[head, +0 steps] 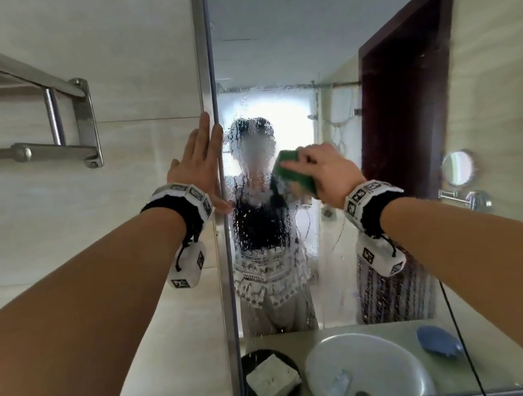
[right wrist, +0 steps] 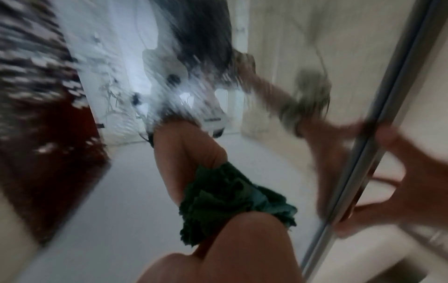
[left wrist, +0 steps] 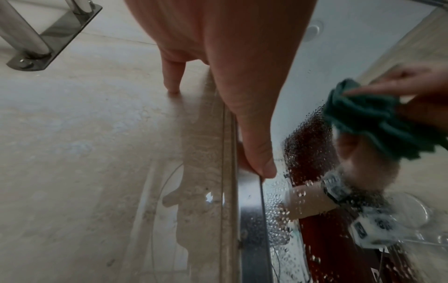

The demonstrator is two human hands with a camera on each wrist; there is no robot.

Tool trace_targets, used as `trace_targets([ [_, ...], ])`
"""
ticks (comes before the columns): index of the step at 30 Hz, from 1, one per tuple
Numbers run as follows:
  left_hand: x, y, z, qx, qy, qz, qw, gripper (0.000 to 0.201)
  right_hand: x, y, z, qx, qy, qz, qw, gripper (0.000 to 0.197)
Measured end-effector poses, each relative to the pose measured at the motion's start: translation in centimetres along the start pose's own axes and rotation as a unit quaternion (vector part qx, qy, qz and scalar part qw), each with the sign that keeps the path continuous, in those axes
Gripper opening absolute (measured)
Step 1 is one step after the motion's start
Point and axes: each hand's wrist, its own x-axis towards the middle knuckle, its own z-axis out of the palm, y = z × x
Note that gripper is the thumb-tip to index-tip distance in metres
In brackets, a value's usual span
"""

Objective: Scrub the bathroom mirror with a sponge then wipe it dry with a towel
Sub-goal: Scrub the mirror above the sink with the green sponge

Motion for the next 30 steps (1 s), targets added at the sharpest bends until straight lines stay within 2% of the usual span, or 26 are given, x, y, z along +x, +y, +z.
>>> trace_targets([
  [2,0.0,-0.1,0.0,-0.008,-0.005,0.001,1.000,0.166,1.5,0.3,-1.1,0.023,0.081,0.107,0.991,0.053],
  [5,0.0,-0.1,0.0,-0.012,-0.016,0.000,1.000,0.165,4.7,0.6,-3.3,0.038,0.103,0.242,0.964,0.070],
  [8,0.2,-0.5,0.0,-0.016,-0.027,0.005,1.000,0.165,7.2,0.0,-3.7,0.054,0.129,0.301,0.943,0.074],
  [11,0.3,-0.9,0.1,-0.024,-0.033,0.012,0.999,0.166,7.7,-1.2,-2.3,0.026,0.142,0.250,0.957,0.061],
  [14,0.3,-0.8,0.4,-0.020,-0.026,0.001,0.999,0.167,6.0,-2.8,-0.2,-0.018,0.106,0.117,0.987,0.054],
  [16,0.3,-0.7,0.5,-0.019,-0.022,-0.002,1.000,0.167,4.4,-3.9,1.2,-0.019,0.087,0.044,0.995,0.051],
  [20,0.1,-0.7,0.7,-0.029,-0.017,-0.001,0.999,0.167,1.7,-5.4,3.5,-0.018,0.006,-0.071,0.997,0.051],
  [24,-0.1,-0.6,1.0,-0.038,-0.012,-0.004,0.999,0.165,1.8,-4.8,3.9,-0.005,-0.002,-0.115,0.993,0.056],
  [26,-0.2,-0.6,0.9,-0.042,-0.016,-0.005,0.999,0.164,2.6,-4.6,2.6,0.013,0.002,-0.107,0.994,0.048],
  [27,-0.2,-0.6,0.9,-0.044,-0.018,-0.005,0.999,0.164,3.3,-4.4,1.7,0.023,0.026,-0.072,0.997,0.045],
  [30,-0.2,-0.7,0.8,-0.048,-0.021,0.004,0.999,0.162,6.5,-3.2,-1.2,0.046,0.131,0.112,0.984,0.050],
])
